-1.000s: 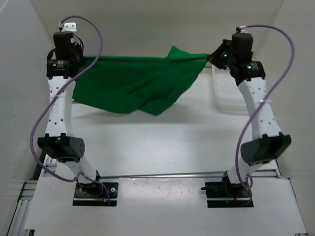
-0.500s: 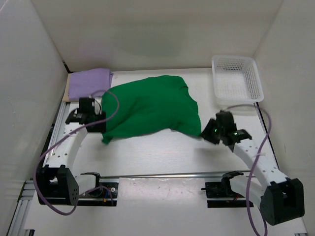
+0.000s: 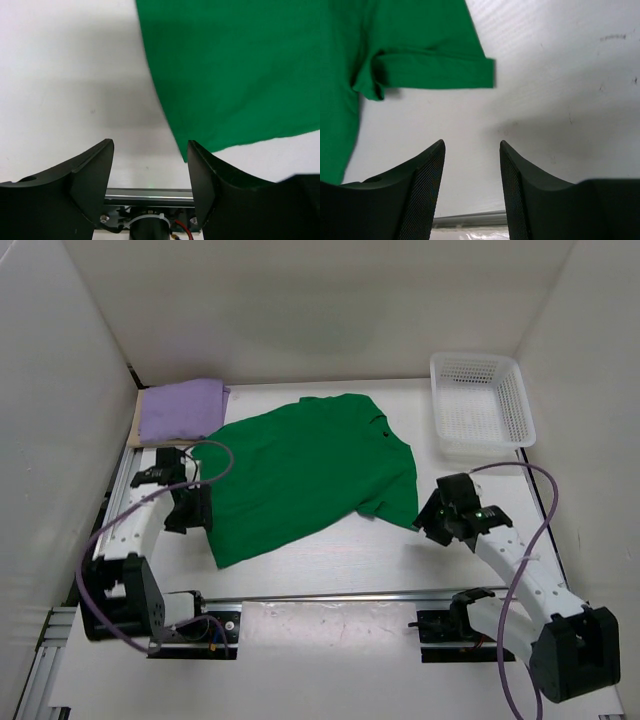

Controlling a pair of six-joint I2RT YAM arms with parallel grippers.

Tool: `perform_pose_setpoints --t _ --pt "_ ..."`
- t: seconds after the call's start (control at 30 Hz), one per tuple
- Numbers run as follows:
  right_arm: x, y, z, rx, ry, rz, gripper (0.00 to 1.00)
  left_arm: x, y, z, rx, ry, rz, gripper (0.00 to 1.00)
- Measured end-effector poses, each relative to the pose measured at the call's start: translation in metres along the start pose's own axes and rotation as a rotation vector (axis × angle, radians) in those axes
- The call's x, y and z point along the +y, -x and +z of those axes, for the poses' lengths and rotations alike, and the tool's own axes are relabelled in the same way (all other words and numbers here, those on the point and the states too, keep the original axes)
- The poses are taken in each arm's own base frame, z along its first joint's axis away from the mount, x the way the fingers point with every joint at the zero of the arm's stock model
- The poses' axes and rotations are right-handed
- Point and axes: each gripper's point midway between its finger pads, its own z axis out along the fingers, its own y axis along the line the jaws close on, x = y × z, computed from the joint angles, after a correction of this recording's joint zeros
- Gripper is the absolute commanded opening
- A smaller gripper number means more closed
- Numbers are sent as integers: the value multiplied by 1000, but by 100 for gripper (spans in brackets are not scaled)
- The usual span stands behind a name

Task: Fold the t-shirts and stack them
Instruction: Flatten out the tshirt

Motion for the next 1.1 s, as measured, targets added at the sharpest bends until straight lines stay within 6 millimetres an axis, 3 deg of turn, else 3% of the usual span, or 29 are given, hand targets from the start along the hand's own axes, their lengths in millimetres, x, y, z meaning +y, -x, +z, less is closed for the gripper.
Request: perform_pose_setpoints --t 0.13,0.27,0.43,0.7,0.73,0.87,0.9,1.0,1.03,1.1 --pt "9 15 2 -6 -34 0 60 -9 11 16 77 -18 30 75" --pt "11 24 11 -2 -80 33 63 -21 -13 29 168 -34 85 79" --pt "-1 24 31 36 -171 116 63 -19 -46 38 255 -21 103 81" --pt "-16 23 65 103 -286 267 64 -16 -53 44 285 -4 106 82" --pt "-11 25 68 103 -274 281 64 -16 -54 46 290 -3 106 80" --pt "4 28 76 132 -239 312 41 -16 -57 54 323 -3 104 64" --pt "6 28 78 139 -230 319 23 -17 -58 54 332 -5 105 54" --pt "10 25 82 157 -215 345 1 -20 -61 54 351 -16 107 40" --pt "11 24 82 161 -212 349 0 -22 -62 53 359 -23 113 25" --pt "12 23 83 167 -207 356 0 -26 -63 53 370 -39 113 10"
